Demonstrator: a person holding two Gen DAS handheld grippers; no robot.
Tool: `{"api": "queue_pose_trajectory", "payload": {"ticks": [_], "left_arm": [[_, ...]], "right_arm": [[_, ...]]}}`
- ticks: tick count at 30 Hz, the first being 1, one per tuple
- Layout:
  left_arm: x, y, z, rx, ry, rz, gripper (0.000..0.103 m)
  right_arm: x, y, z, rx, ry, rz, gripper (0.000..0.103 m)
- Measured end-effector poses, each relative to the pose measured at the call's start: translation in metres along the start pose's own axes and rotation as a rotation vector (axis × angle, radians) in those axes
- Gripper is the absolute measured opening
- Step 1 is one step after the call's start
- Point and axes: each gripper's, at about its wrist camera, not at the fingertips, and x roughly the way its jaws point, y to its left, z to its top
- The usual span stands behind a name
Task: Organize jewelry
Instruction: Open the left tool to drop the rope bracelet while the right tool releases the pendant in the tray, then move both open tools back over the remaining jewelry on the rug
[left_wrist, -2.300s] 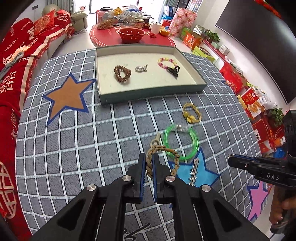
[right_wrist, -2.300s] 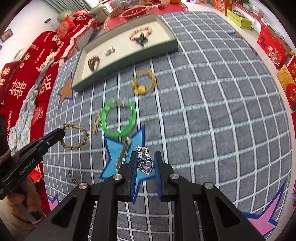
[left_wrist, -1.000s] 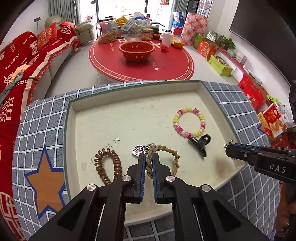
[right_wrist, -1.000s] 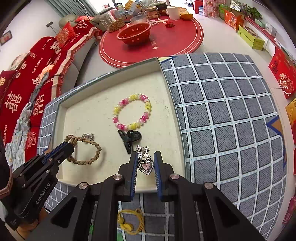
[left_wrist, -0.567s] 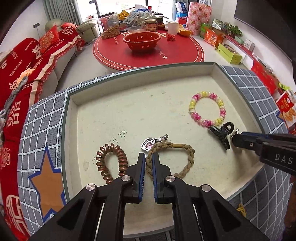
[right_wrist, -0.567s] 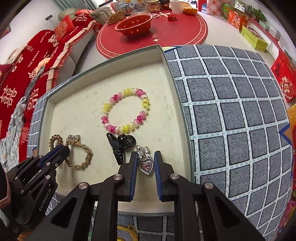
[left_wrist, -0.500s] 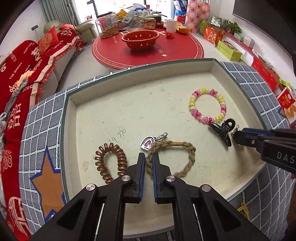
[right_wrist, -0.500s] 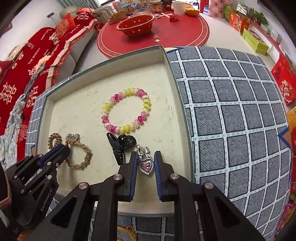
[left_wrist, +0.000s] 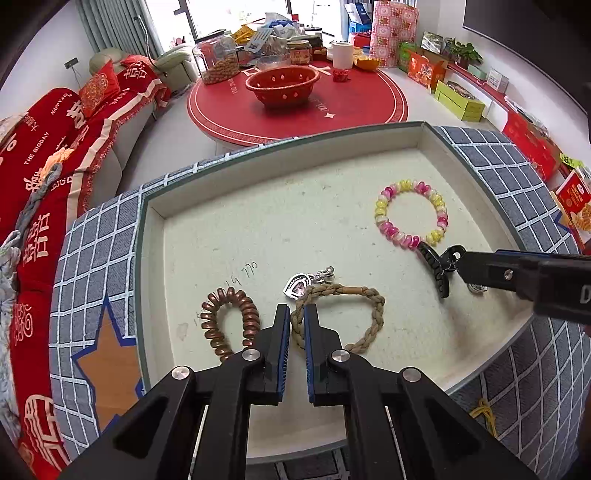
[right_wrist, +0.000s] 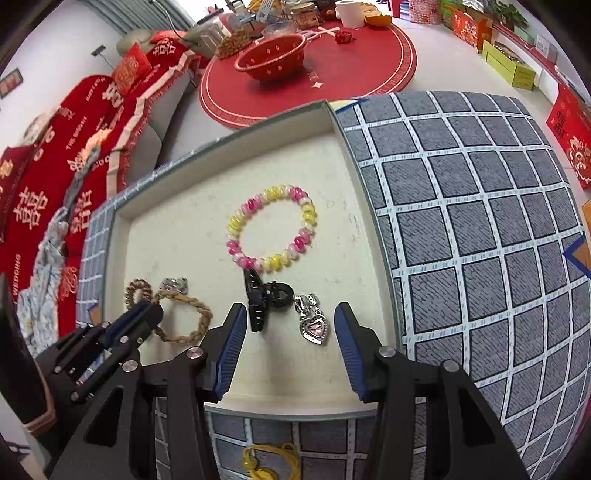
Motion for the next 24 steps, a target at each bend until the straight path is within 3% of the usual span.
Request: {"api": "queue_pose_trajectory", "payload": {"ticks": [4,15,16,17,18,20,24], "left_arm": [[-0.009,0.008,-0.001,-0.026,-0.020,0.000,0.021],[-0.016,0.023,-0.005,-0.058,-0.022,0.015,0.021],[-0.016,0.024,-0.005,-0.060,-0.022,0.017,0.028],[-0.017,0.026,-0.005,-0.065,-0.023,0.019,0.046],[-0.019,0.028,-0.005,-0.076,-0.028,0.029,0.103],[-0.030,0.032,-0.008,-0.097,-0.087,0.062,0.103],[-0.038,0.035,-0.011,-0.088,-0.082,0.059,0.103]], "right_arm": [[-0.018,0.002,0.000,0.013,-0.044,0.025,0.064],[-0.047,-0.006,-0.020,0.080,-0.073,0.055,0.070],[-0.047,-0.006,-0.022,0.083,-0.071,0.055,0.070],[-0.048,-0.007,-0.024,0.087,-0.069,0.056,0.070],[-0.048,-0.007,-0.026,0.094,-0.065,0.058,0.070],[-0.050,-0.008,-0.030,0.101,-0.062,0.062,0.070],[-0.056,-0.007,-0.038,0.099,-0.065,0.065,0.074]]}}
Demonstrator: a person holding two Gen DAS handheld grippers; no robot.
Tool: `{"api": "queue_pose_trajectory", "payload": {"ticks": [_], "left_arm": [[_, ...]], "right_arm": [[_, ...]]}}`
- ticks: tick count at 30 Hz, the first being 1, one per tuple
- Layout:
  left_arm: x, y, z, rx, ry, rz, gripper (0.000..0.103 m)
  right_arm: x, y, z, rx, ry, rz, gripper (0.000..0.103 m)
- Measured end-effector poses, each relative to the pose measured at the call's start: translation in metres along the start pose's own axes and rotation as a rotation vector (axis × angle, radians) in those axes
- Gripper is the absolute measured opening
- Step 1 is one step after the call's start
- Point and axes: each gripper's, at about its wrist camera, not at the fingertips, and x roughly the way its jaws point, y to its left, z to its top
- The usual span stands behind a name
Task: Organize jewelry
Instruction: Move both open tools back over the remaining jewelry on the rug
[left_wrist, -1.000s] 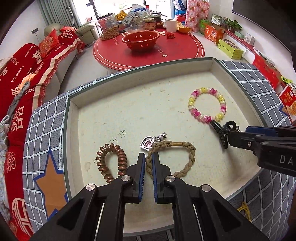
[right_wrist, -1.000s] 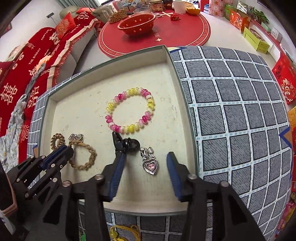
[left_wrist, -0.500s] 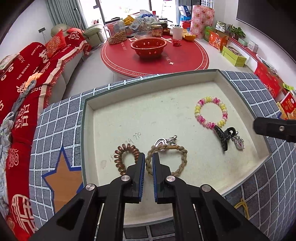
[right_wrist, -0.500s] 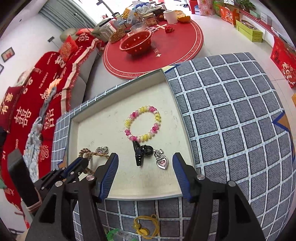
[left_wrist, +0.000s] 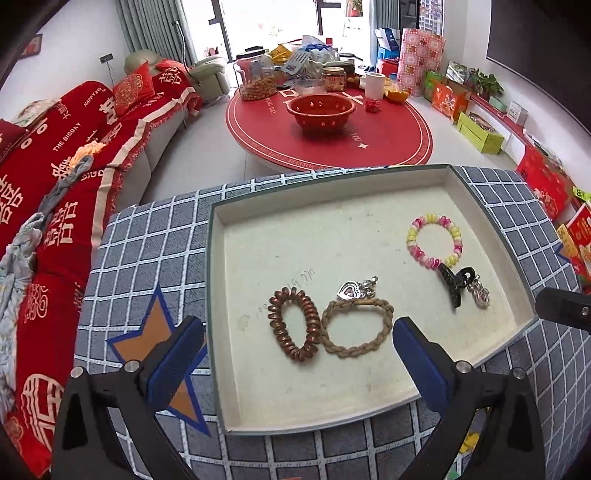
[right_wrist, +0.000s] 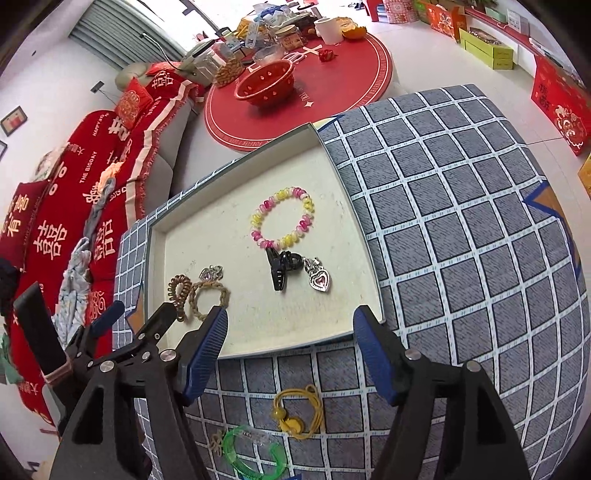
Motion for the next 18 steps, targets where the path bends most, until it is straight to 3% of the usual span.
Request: {"api": "queue_pose_trajectory", "payload": {"ticks": [3,9,18], "left_arm": [[-0.011,0.005,-0.007,0.006,-0.017,0.014,0.103],[-0.030,0.019,-0.025,-0.004,-0.031,-0.005,0.103],[-0.049,0.028,-0.066,0.027,0.018,-0.065,0.103]], "right_arm": [[-0.005,0.000,-0.006,0.009,0.000,0.010,0.084],[-0.018,0.001,-0.020,0.023,-0.016,0.012,0.084],[-0.043,0.010,-0.046,-0.005,-0.088,0.018,0.085]]}}
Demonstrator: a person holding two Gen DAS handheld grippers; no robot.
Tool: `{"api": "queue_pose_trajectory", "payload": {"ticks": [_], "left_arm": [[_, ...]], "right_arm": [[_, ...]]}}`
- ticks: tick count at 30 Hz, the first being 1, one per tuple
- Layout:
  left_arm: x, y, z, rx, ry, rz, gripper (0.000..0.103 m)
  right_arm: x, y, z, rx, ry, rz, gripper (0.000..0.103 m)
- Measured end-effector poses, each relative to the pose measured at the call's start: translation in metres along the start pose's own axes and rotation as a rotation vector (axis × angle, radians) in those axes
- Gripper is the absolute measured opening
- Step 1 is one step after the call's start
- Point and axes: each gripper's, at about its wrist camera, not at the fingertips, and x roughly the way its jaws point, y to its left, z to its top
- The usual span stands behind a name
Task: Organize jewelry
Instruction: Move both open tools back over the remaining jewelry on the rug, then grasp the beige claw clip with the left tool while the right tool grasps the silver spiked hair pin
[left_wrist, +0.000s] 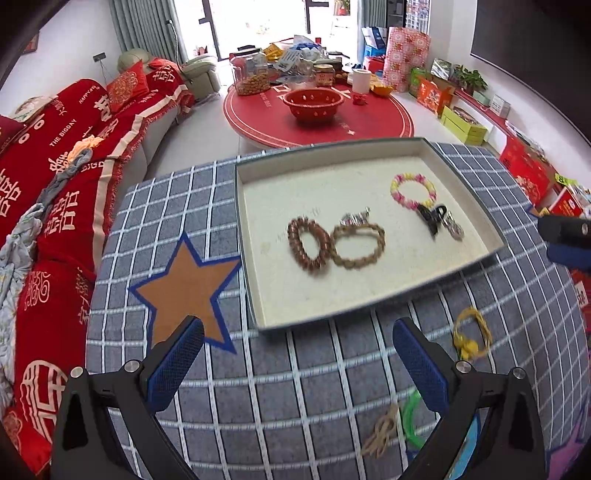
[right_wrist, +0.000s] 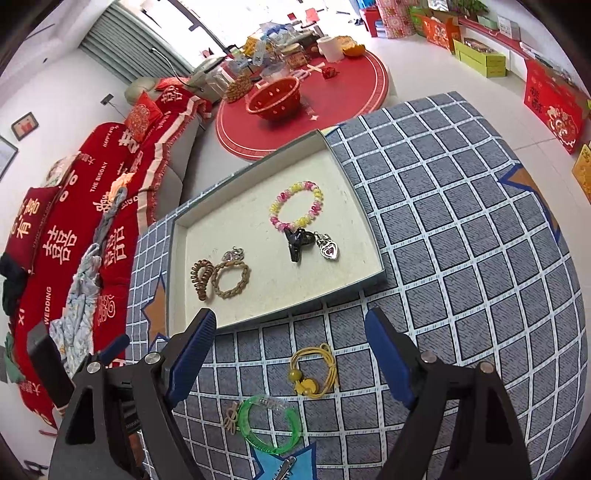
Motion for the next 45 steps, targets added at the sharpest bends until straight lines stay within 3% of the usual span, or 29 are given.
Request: {"api": "queue_pose_trajectory", "payload": {"ticks": [5,12,20,28,37,45], "left_arm": [[-0.005,0.003,-0.028,0.010,0.039,-0.006,0.103],[-0.003,0.004,-0.069,0.027,0.108,-0.011,0.103],[0.004,0.001,-0.101,0.041,0.167,-0.033,0.103],[0.012,-0.003,-0.103,0.057,0.175,-0.086,0.103],[0.025,-0.020,-0.089,0.137,0.163,-0.128,0.103],[0.042,-0.025,-0.074,0.133,0.164,-0.119,0.103]], "right_arm": [[-0.012,0.002,-0.017,-0.006,-0.010,-0.022,0.085],[-0.003,-0.012,-0.058,0.041,0.148,-0.063,0.085],[0.012,-0.027,-0.126,0.108,0.260,-0.126,0.085],[0.024,-0.016,-0.174,0.089,0.315,-0.182,0.085],[0.031,0.009,-0.191,0.022,0.296,-0.223,0.085],[0.036,0.025,-0.200,-0.021,0.249,-0.281,0.085]]}}
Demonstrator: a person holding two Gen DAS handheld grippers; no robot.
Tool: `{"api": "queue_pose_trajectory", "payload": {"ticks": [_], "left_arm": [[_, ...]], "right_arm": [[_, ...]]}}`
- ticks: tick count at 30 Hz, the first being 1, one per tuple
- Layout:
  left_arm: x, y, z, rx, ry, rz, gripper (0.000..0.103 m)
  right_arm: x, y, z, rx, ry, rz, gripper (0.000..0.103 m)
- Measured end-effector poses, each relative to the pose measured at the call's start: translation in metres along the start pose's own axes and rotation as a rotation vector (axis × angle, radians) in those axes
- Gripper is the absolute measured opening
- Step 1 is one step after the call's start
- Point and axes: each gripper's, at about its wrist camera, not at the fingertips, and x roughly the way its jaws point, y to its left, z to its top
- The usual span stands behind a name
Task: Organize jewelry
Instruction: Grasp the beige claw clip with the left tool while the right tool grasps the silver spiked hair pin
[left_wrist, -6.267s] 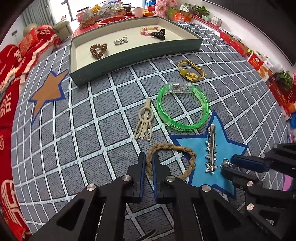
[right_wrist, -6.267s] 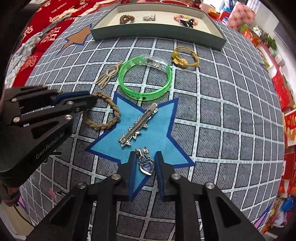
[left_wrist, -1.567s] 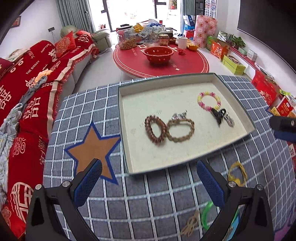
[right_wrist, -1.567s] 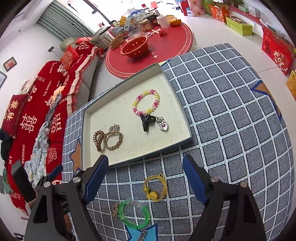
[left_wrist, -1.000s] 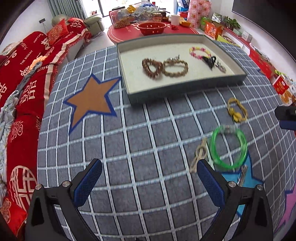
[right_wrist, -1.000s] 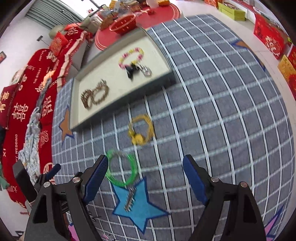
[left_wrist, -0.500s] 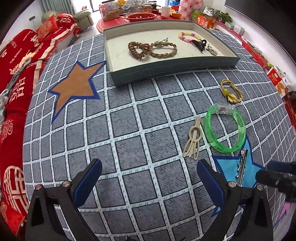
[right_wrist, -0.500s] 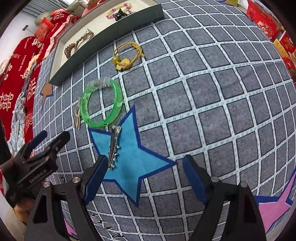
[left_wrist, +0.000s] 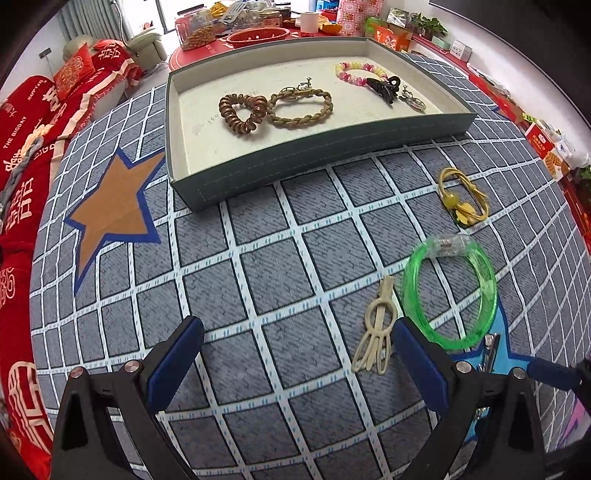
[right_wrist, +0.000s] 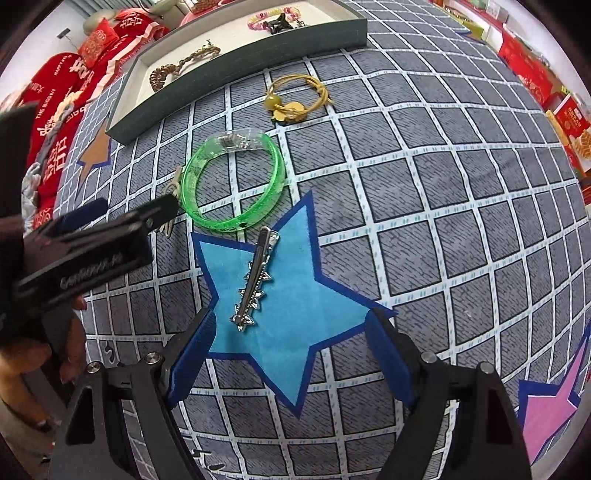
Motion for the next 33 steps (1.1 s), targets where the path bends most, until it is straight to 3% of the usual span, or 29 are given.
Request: {"api": "queue_pose_trajectory", "payload": {"ticks": [9,14,17,25,26,30,33], "left_arm": [[0.009,-0.003,0.012,0.044,-0.012,0.007,0.103],[0.008,-0.006,0.016,0.050,-0.019,-0.014,0.102],[0.007,-0.012,0.017,0.066,-0.027,-0.026,0.093],[0.001,-0.025,0.016,0.098,-0.031,-0.051,0.069],[0.000,-0.026,0.016,0.102,-0.032,-0.055,0.066],[-0.003,-0.031,0.014,0.124,-0.034,-0.065,0.036],[-0.005,-0.033,0.012,0.128,-0.030,-0.067,0.032]], "right_arm": [[0.004,0.020,0.000,0.010,-0.077,-0.097,0.083],[0.007,0.033,0.005,-0.031,-0.111,-0.166,0.067],[0.008,0.038,0.008,-0.042,-0.115,-0.186,0.059],[0.007,0.040,0.010,-0.083,-0.110,-0.188,0.055],[0.004,0.036,0.005,-0.087,-0.111,-0.186,0.050],[0.004,0.042,0.007,-0.106,-0.103,-0.177,0.029],[0.004,0.039,0.012,-0.109,-0.094,-0.153,0.023]]}}
